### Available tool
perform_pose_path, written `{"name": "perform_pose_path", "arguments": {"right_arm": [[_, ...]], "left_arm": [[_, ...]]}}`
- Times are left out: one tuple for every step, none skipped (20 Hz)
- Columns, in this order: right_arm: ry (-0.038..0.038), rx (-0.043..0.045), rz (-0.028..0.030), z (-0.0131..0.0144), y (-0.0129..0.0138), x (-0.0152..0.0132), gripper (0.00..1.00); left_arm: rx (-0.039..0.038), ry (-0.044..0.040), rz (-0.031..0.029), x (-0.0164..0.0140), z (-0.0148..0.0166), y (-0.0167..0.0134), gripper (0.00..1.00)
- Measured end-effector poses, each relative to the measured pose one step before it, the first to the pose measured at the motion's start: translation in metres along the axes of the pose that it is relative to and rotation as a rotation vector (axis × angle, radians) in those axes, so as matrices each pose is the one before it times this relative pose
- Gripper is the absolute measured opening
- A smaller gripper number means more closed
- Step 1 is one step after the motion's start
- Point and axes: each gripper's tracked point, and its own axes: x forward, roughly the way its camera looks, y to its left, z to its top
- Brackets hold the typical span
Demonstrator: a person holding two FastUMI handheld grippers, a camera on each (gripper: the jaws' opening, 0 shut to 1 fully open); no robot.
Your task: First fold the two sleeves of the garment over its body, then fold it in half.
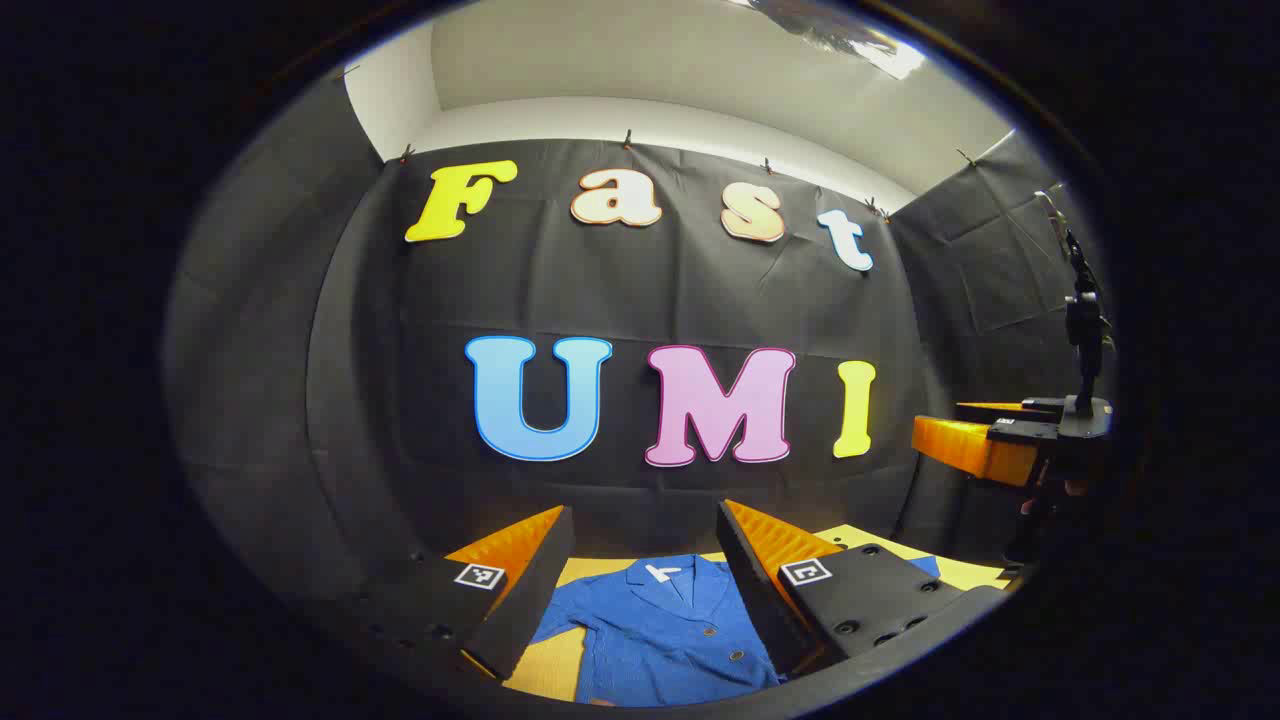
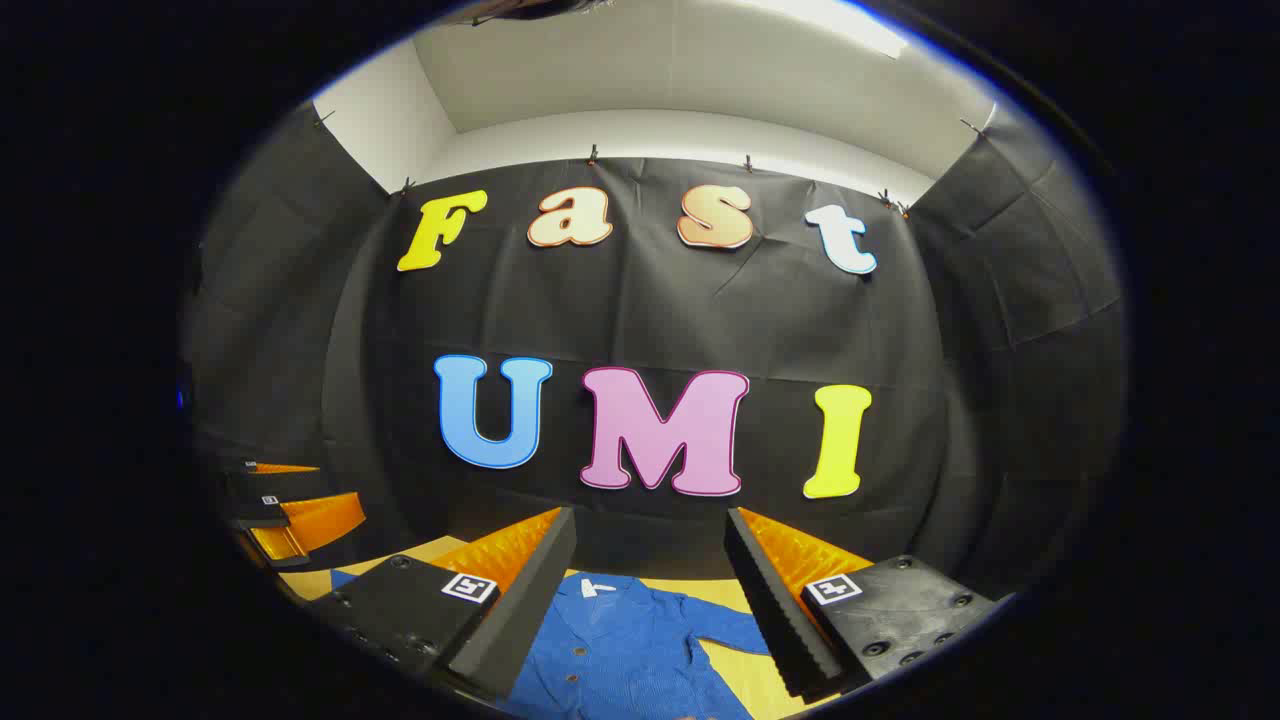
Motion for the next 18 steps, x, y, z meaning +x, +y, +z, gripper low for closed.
{"name": "perform_pose_path", "arguments": {"right_arm": [[0.00224, -0.00005, -0.0012, -0.00116, -0.00096, 0.00225, 0.95], [-0.00125, -0.00252, -0.00321, 0.00075, -0.00111, 0.00209, 0.95], [-0.00131, -0.00463, -0.00299, 0.00026, -0.00169, 0.0031, 0.95], [0.00021, -0.00373, -0.00233, -0.00042, -0.00137, 0.00301, 0.95], [0.00116, -0.00371, 0.00046, -0.00115, -0.00215, 0.00269, 0.95], [0.0019, -0.00349, -0.00471, -0.00131, -0.00194, 0.00285, 0.95], [0.00075, -0.00222, -0.00298, -0.0017, -0.00223, 0.00261, 0.95], [0.00421, 0.00149, -0.00161, -0.00317, -0.0014, 0.00353, 0.95], [0.00706, 0.00599, -0.00205, -0.0041, -0.00254, 0.00302, 0.95], [0.01368, 0.00704, -0.00775, -0.00602, -0.00537, 0.0032, 0.95], [0.01178, 0.00551, -0.00804, -0.00466, -0.00499, 0.00254, 0.95], [0.01087, 0.00133, -0.00986, -0.00519, -0.00555, 0.00386, 0.95], [0.00852, -0.0033, -0.01192, -0.00361, -0.00728, 0.00314, 0.95], [0.00792, -0.00349, -0.0118, -0.00406, -0.00703, 0.00274, 0.96], [0.00943, 0.00157, -0.00812, -0.00412, -0.00566, 0.00256, 0.96], [0.0084, 0.0074, -0.00498, -0.00363, -0.00422, 0.00197, 0.96], [0.00731, 0.00893, -0.00244, -0.00205, -0.00283, 0.00187, 0.96], [0.00273, 0.00715, 0.00151, -0.00167, -0.00147, 0.00122, 0.95]], "left_arm": [[-0.00192, 0.00052, -0.00783, 0.00192, -0.00004, -0.00224, 0.82], [0.00002, -0.0013, -0.00233, 0.00088, 0.00025, -0.00037, 0.82], [0.0001, -0.00217, 0.00459, 0.00128, 0.0016, 0.00091, 0.82], [0.00067, -0.00656, 0.00438, 0.00044, -0.00003, 0.00142, 0.82], [0.00038, -0.00335, 0.00158, 0.00026, 0.00148, 0.00137, 0.82], [-0.00015, -0.00193, 0.00094, 0.00059, -0.00129, 0.00032, 0.82], [-0.00077, 0.00084, 0.00171, 0.00181, -0.00061, 0.00101, 0.82], [-0.00241, 0.00318, 0.0024, 0.00056, -0.00237, 0.0013, 0.81], [-0.00388, 0.00576, 0.00225, 0.00158, -0.00099, 0.00044, 0.82], [-0.00359, 0.00502, 0.00286, 0.00242, -0.00223, 0.00055, 0.82], [-0.00324, 0.00369, 0.00289, 0.00057, -0.00033, -0.00065, 0.82], [-0.00196, 0.0029, 0.00043, 0.00098, -0.00047, -0.00078, 0.82], [0.00098, 0.00066, -0.00403, 0.00143, 0.00099, -0.00234, 0.82], [0.00371, -0.00004, -0.00594, 0.0013, -0.00091, -0.00338, 0.82], [0.00448, -0.00059, -0.00682, 0.001, 0.00131, -0.00341, 0.82], [0.00426, -0.00144, -0.00311, 0.00167, 0.0, -0.00273, 0.81], [0.002, -0.00171, 0.00189, 0.00098, 0.00084, -0.00138, 0.82], [-0.00046, 0.00019, 0.00209, 0.00139, -0.00079, -0.00101, 0.82]]}}
